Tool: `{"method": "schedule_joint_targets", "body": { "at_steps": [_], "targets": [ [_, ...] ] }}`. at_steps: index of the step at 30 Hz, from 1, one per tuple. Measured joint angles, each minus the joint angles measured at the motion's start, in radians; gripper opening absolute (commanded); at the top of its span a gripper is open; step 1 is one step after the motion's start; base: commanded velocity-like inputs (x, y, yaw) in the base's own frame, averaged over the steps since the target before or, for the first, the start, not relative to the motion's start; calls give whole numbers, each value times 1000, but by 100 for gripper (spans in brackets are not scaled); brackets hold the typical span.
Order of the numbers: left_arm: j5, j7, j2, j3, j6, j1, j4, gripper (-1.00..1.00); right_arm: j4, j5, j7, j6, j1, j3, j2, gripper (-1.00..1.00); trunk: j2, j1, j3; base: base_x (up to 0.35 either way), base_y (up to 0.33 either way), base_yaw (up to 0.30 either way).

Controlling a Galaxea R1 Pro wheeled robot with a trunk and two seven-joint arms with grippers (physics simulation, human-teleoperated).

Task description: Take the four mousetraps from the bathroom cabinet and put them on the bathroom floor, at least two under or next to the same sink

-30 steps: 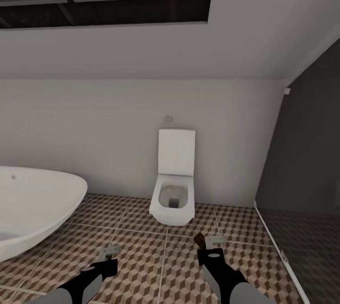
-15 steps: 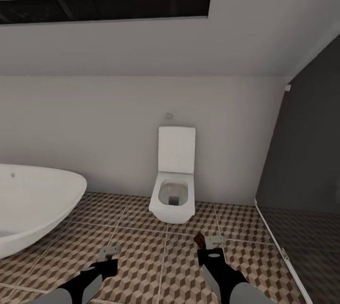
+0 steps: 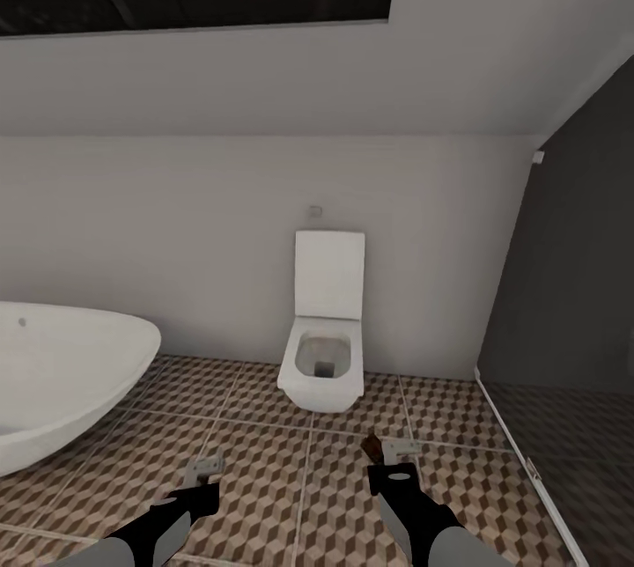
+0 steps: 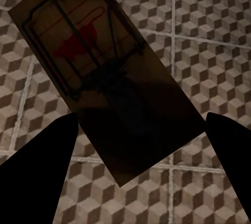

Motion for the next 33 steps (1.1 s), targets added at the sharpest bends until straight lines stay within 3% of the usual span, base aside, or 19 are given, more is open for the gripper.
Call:
{"method": "schedule_joint_targets", "body": {
  "at_steps": [33],
  "targets": [
    [-1,2,0,0,0,0,0,-100,-1,1,0,33,0,-2,0,-100,-231,127,-103,0,0,0]
  ]
}}
